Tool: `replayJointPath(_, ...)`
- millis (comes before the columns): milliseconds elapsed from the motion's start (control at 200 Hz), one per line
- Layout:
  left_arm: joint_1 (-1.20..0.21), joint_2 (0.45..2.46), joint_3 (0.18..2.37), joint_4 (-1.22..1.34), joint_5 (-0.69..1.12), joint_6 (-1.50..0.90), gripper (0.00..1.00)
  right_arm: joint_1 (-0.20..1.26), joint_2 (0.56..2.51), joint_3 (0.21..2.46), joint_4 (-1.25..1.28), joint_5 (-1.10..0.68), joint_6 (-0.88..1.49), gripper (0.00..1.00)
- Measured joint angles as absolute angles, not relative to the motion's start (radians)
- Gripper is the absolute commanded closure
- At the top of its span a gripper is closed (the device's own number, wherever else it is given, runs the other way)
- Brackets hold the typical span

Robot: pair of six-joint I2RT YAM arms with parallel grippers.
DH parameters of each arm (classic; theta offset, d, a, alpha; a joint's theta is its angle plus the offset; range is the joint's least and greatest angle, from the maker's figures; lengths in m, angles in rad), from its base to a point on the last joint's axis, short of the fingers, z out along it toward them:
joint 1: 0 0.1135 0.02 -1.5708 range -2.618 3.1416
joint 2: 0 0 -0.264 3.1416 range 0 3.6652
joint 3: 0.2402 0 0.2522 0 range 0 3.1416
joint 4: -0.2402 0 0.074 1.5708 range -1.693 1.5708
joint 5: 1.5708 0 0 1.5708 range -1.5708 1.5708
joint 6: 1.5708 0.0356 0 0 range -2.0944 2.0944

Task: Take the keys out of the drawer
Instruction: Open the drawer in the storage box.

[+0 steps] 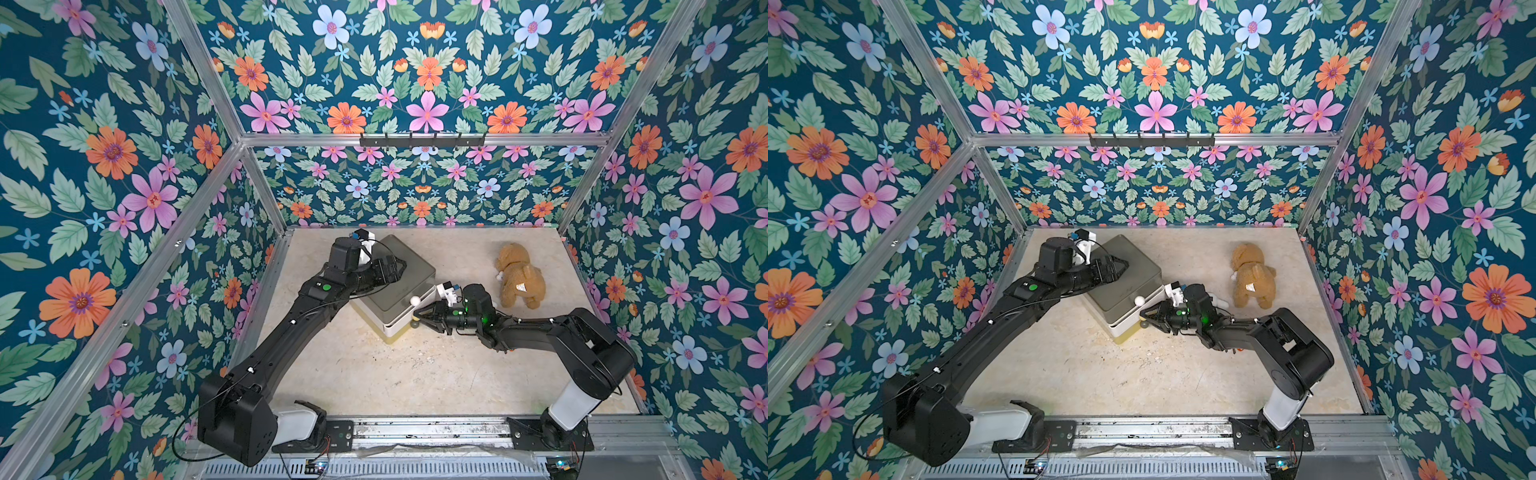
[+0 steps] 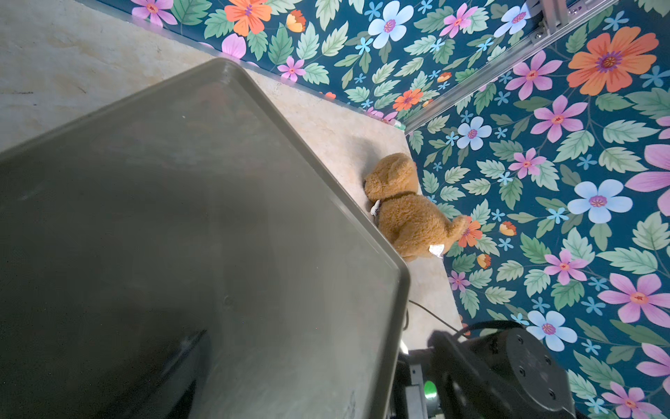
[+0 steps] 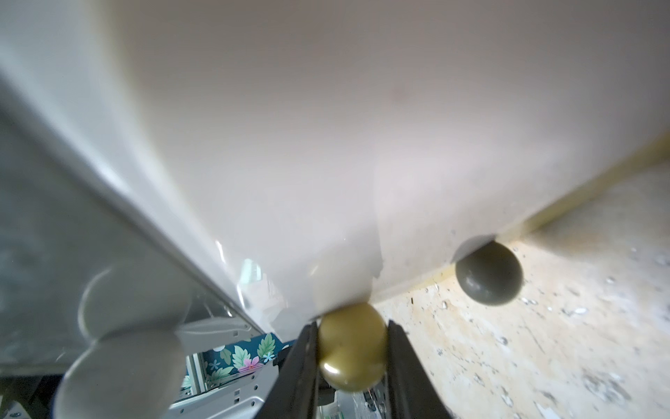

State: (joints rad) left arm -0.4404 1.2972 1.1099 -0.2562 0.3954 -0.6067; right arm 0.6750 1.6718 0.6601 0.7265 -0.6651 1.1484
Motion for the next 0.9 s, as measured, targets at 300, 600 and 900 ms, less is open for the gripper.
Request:
replayJointPath(300,-0.44,1.286,1.089,-0.229,0.394,-0.625,0.01,0.676,1.485,0.511,0.656,-0.643,1.102,0.81)
replayJointPath(600,-0.44,1.288,1.083,-0.215,0.395,-0.629,0.01,0.677,1.265,0.37,0.546,-0.616,1.056,0.81)
replayJointPath(900,-0.44,1.289,1.068,-0.184,0.395,-0.637,0.01,0.678,1.124,0.285,0.477,-0.588,1.041,0.81)
